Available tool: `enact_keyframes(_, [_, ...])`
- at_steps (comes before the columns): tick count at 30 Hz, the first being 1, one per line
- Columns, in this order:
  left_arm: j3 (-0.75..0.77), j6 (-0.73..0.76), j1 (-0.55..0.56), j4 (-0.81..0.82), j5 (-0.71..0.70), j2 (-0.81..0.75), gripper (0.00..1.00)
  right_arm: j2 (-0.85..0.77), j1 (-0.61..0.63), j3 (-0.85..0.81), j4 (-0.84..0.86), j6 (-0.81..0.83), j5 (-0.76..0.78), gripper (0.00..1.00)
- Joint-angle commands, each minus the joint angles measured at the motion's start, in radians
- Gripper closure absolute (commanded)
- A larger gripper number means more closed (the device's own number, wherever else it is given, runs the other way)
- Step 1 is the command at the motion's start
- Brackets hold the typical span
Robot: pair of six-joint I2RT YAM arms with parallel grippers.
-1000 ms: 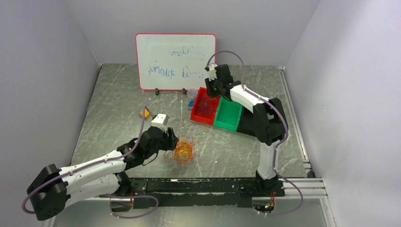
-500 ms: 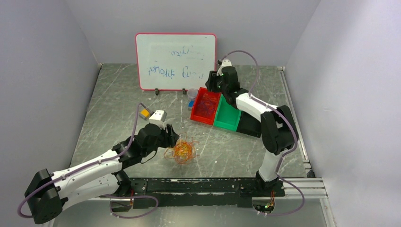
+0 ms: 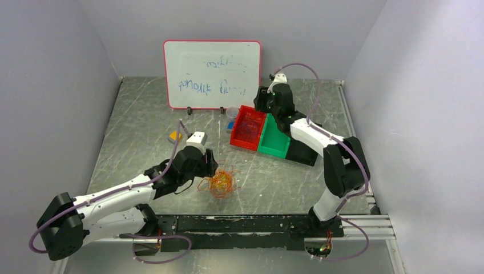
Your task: Untangle the cables
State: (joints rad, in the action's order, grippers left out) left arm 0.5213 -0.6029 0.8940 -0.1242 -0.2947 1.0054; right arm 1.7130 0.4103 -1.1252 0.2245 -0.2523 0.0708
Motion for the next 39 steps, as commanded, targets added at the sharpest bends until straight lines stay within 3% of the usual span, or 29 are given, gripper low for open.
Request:
enact_keyframes(1, [0.042, -0.007, 0.006, 0.007, 0.008, -0.008, 0.41, -0.087, 0.001, -0.043, -0.060, 0.036, 0.007, 0.46])
enact_keyframes(6, [0.066, 0.004, 0.007, -0.036, 0.022, -0.018, 0.41, -0.225, 0.001, 0.026, -0.100, -0.012, -0.017, 0.44])
enact_keyframes(12, [0.103, 0.072, 0.006, -0.101, 0.043, -0.072, 0.39, -0.349, -0.001, 0.061, -0.304, -0.040, 0.017, 0.44])
enact_keyframes(19, [0.157, 0.164, 0.006, -0.243, 0.094, -0.117, 0.39, -0.373, 0.001, 0.035, -0.477, 0.018, -0.166, 0.44])
enact_keyframes(23, [0.136, 0.175, 0.006, -0.229, 0.119, -0.169, 0.38, -0.325, 0.021, 0.008, -0.500, 0.029, -0.221, 0.44])
enact_keyframes(39, [0.033, 0.051, 0.006, -0.160, 0.114, -0.185, 0.40, 0.011, 0.076, -0.125, -0.483, 0.132, -0.085, 0.47])
